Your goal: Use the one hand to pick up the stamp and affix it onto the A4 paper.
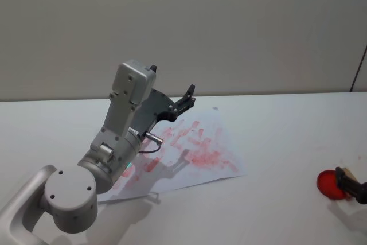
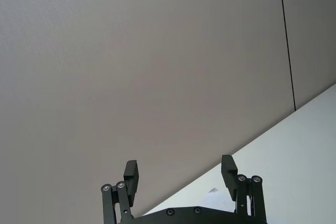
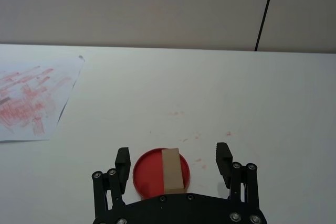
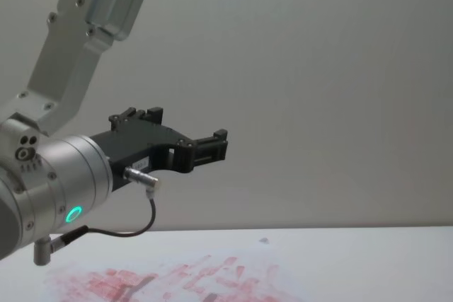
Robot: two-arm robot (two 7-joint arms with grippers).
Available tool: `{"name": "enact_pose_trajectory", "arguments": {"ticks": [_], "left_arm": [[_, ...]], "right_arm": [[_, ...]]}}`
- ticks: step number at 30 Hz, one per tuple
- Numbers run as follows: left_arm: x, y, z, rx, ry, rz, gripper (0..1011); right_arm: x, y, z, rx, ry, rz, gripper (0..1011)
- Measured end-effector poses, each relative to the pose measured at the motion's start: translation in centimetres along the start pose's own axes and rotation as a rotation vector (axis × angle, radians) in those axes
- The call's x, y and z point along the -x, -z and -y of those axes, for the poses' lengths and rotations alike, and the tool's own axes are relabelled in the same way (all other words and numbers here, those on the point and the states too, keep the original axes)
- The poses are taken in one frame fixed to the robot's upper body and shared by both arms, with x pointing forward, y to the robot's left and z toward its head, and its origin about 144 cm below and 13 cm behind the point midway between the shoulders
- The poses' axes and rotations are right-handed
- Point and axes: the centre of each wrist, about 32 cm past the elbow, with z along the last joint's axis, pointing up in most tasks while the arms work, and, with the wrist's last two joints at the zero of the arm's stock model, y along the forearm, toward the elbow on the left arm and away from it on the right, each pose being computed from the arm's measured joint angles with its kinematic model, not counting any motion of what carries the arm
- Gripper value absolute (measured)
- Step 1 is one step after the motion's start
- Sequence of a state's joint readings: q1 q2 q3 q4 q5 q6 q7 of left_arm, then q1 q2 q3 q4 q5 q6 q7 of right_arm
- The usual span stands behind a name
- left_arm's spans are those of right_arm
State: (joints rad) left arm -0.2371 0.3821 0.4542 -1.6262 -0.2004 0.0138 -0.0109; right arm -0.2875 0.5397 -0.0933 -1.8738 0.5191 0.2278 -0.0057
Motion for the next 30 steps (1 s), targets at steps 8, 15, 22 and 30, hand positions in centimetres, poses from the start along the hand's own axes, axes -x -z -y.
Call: {"name": "enact_pose_trajectory", "arguments": {"ticks": [8,15,22,30], "left_arm": [[0.0,0.0,0.0,0.000,0.000,0.000,1001],[0.0,0.0,0.0,0.000,0.000,0.000,1001],[0.0,0.0,0.0,0.000,0.000,0.000,1001],[0.0,0.0,0.0,0.000,0.000,0.000,1001]], "right_arm": [[0.0,0.1,-0.5,0.044,0.003,0.010,1001],[0.1,0.2,-0.8,0.069,0.009,0.017,1001],[0.1,0.2,-1.0,0.083,0.013,0.021,960],[0.2,0.3,-1.1,0.094,0.016,0.024,755]]}}
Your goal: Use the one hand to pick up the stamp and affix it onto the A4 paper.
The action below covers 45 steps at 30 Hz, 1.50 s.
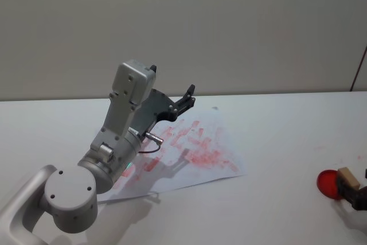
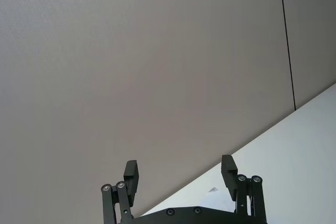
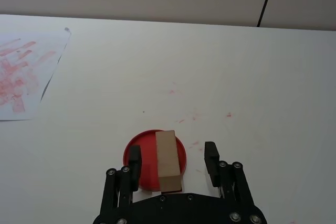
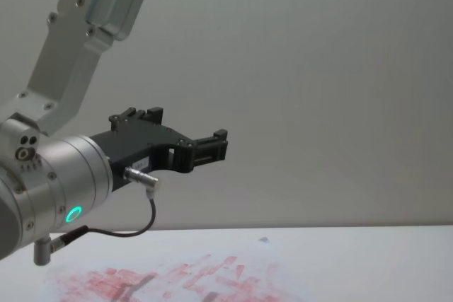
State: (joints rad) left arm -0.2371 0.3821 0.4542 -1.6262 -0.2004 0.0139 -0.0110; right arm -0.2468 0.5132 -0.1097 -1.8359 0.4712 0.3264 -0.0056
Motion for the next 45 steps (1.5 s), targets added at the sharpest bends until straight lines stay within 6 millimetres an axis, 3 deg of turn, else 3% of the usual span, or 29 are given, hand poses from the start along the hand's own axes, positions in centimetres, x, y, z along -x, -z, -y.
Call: {"name": "enact_pose_trajectory", "arguments": {"ticks": [1,17,32,45], "left_arm": [[0.0,0.0,0.0,0.000,0.000,0.000,1001],[0.0,0.0,0.0,0.000,0.000,0.000,1001],[0.0,0.0,0.0,0.000,0.000,0.000,1001],[0.0,0.0,0.0,0.000,0.000,0.000,1001]], "right_arm": [[0.0,0.0,0.0,0.000,0.000,0.000,755],[0.0,0.0,-0.1,0.008,0.002,0.002,229],[0.0,-0.7,-0.6,-0.058,-0.023,0.022,213],[0.5,-2.8,-2.8,-0.206,-0.142,0.050,213]]}}
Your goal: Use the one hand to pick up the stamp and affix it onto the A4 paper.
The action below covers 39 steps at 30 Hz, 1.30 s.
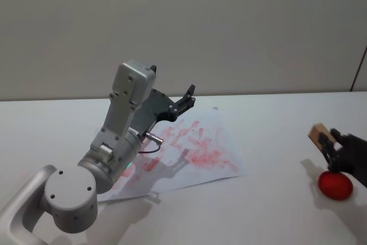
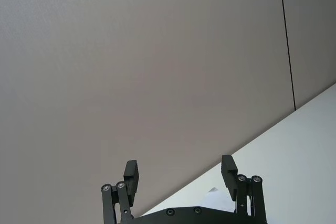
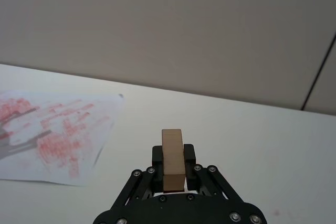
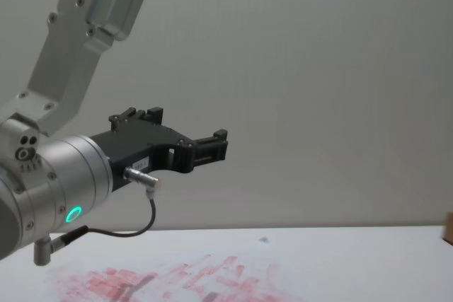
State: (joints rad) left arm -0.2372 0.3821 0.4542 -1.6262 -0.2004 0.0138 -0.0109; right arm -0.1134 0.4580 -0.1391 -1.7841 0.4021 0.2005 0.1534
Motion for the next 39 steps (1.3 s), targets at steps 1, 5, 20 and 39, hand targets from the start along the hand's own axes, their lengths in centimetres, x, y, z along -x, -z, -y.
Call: {"name": "enact_pose_trajectory", "arguments": {"ticks": [1,5,20,39], "left_arm": [[0.0,0.0,0.0,0.000,0.000,0.000,1001],[0.0,0.0,0.0,0.000,0.000,0.000,1001],[0.0,0.0,0.0,0.000,0.000,0.000,1001],[0.0,0.0,0.0,0.000,0.000,0.000,1001]], "right_arm": [[0.0,-0.2,-0.5,-0.017,-0.021,0.001,213],[0.1,-0.5,-1.6,-0.048,-0.067,0.004,213],[0.9,-0.7,-7.4,-0.103,-0.292,-0.002,213],[2.9,1.0,-14.5,0.039,-0.505,0.033,213]]}}
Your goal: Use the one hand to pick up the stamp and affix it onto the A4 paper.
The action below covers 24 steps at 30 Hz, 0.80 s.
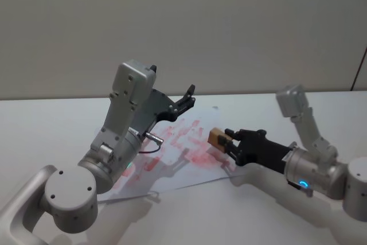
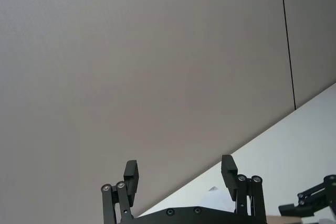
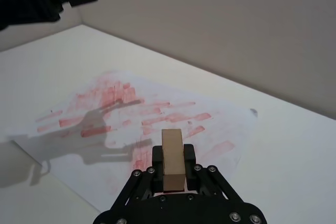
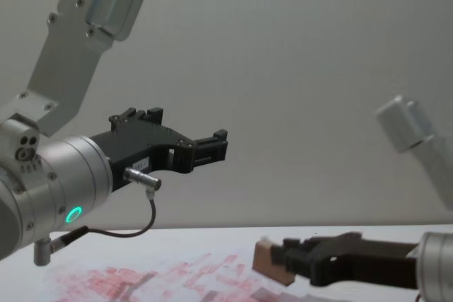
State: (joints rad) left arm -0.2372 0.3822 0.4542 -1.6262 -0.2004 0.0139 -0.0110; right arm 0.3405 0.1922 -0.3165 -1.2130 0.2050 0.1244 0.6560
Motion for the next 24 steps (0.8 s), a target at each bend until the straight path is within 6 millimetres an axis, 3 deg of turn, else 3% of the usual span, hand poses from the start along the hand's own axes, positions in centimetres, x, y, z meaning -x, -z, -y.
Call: {"name": "enact_pose_trajectory", "arguments": {"ticks": [9,24], "left_arm": [[0.0,0.0,0.0,0.000,0.000,0.000,1001],[0.0,0.0,0.0,0.000,0.000,0.000,1001]], "right_arm": [[-0.2,0.4,-1.5,0.081,-0.025,0.022,213],[-0.4,0.6,-2.0,0.138,-0.028,0.040,213]]}}
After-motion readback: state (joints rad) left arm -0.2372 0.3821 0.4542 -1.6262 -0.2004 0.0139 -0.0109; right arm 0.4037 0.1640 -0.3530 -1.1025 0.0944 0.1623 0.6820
